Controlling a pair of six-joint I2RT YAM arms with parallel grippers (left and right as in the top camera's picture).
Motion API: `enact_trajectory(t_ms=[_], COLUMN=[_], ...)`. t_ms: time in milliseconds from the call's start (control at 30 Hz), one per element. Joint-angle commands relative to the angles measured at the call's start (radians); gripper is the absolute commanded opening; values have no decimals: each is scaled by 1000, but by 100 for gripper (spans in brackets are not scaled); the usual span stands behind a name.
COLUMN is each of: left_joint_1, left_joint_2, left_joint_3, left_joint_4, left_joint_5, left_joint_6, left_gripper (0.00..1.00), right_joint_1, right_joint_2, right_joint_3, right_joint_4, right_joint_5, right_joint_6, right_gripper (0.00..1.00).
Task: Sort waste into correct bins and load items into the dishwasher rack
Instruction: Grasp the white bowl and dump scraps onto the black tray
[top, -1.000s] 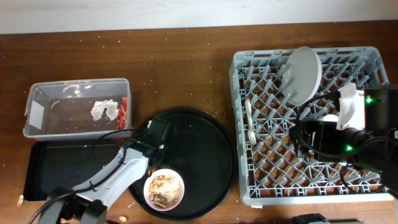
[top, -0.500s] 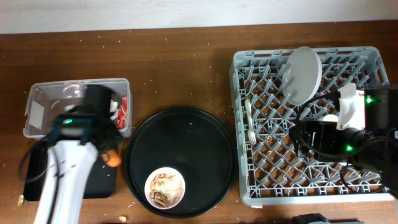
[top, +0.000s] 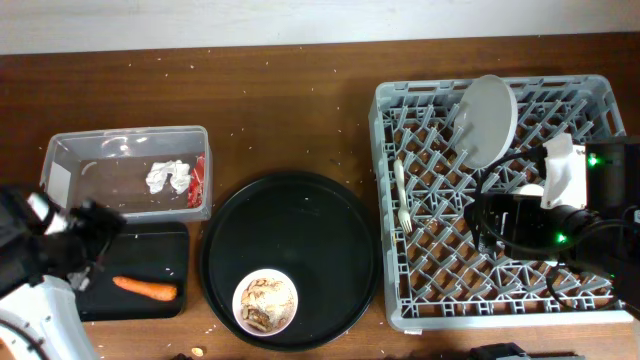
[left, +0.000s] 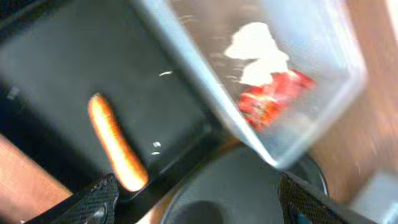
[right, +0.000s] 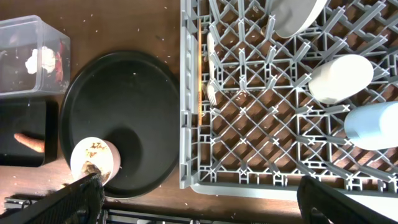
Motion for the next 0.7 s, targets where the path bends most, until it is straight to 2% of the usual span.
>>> enact_trajectory(t_ms=[0, 67, 100, 133, 200, 233, 300, 367, 400, 433, 467, 567, 667], left_joint_1=[-205, -428, -588, -743, -947, -1020, -1085, -1085, -1106, -1139, -1203, -1403, -1545], left_joint_2=[-29, -30, -37, -37, -23, -19, -19, -19, -15, -3, 29, 137, 278], left_joint_3=[97, 132, 134, 134, 125, 122, 122, 120, 89, 34, -56, -211, -231], left_joint_4=[-45, -73, -77, -84, -107, -106, -110, -140, -138, -135, -82, 49, 83], left_joint_5=[172, 204, 155, 7, -229, -262, -305, -364, -356, -305, -203, -209, -246], left_joint_6=[306, 415, 435, 414, 267, 234, 185, 20, 111, 113, 113, -4, -146], left_gripper=[82, 81, 79, 79, 79, 79, 79, 76, 68, 67, 58, 52, 44], right_joint_1=[-3, -3, -3, -3, -3, -3, -3, -3, -3, -3, -3, -3, -3], right_joint_2=[-7, -51, -115, -171, -211, -206, -192, -183, -182, -182, -182, -169, -142], right_joint_3=[2, 10, 31, 31, 31, 23, 8, 8, 8, 8, 8, 8, 8], right_joint_4=[9, 43, 127, 207, 220, 203, 197, 195, 188, 188, 189, 185, 170], right_joint_5=[-9, -10, -9, -9, -9, -10, -9, -9, -9, -9, -9, -9, -9], right_joint_6=[5, -10, -10, -10, -10, -10, -10, -10, -10, -10, -10, -10, -10], right_gripper=[99, 99, 99, 99, 99, 99, 99, 99, 99, 99, 99, 99, 99])
